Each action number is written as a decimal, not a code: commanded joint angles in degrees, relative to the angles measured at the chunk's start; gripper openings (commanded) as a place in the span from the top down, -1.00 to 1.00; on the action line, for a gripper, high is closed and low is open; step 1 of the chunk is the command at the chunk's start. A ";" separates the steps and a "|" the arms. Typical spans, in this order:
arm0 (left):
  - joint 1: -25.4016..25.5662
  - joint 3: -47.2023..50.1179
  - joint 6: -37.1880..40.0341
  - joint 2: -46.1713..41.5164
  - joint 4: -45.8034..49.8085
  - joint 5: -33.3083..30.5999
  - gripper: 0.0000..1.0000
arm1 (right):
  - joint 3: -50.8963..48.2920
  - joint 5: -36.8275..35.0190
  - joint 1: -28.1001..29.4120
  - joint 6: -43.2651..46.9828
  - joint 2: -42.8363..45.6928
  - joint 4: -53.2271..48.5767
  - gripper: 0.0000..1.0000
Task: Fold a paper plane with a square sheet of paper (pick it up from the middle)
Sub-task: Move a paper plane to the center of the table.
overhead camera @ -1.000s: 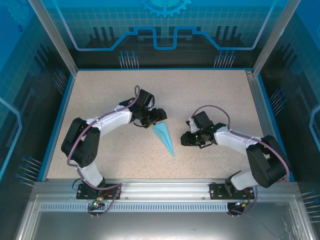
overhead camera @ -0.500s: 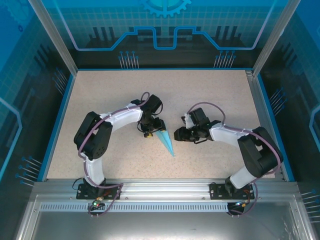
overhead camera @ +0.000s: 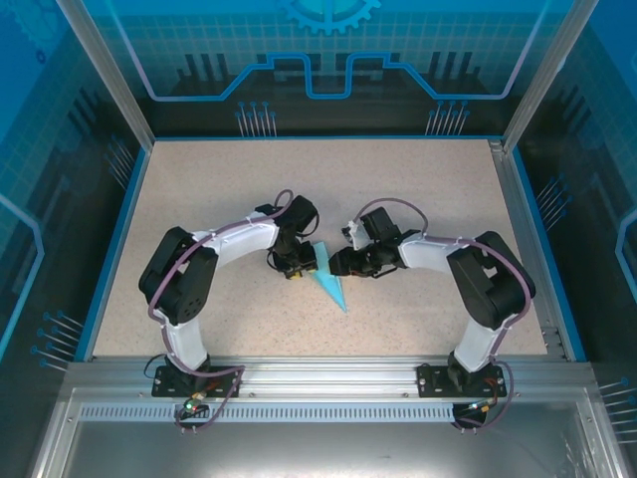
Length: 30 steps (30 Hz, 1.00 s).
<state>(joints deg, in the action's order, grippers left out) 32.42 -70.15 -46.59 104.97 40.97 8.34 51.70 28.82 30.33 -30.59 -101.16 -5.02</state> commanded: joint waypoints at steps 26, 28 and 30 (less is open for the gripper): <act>-0.14 1.59 -0.46 -2.24 -1.58 -1.22 0.35 | 1.56 4.16 3.68 4.13 -2.20 -2.72 0.11; -0.13 1.79 -0.54 -2.38 -1.62 -1.29 0.35 | 1.72 3.92 4.02 4.15 -2.66 -2.89 0.17; -0.07 1.94 -0.59 -2.53 -1.61 -1.21 0.35 | 1.69 3.40 4.22 4.13 -2.95 -2.98 0.24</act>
<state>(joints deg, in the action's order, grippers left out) 32.42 -69.21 -46.59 104.47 39.38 7.66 53.01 32.05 33.74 -27.05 -102.72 -6.79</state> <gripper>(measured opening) 0.327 0.392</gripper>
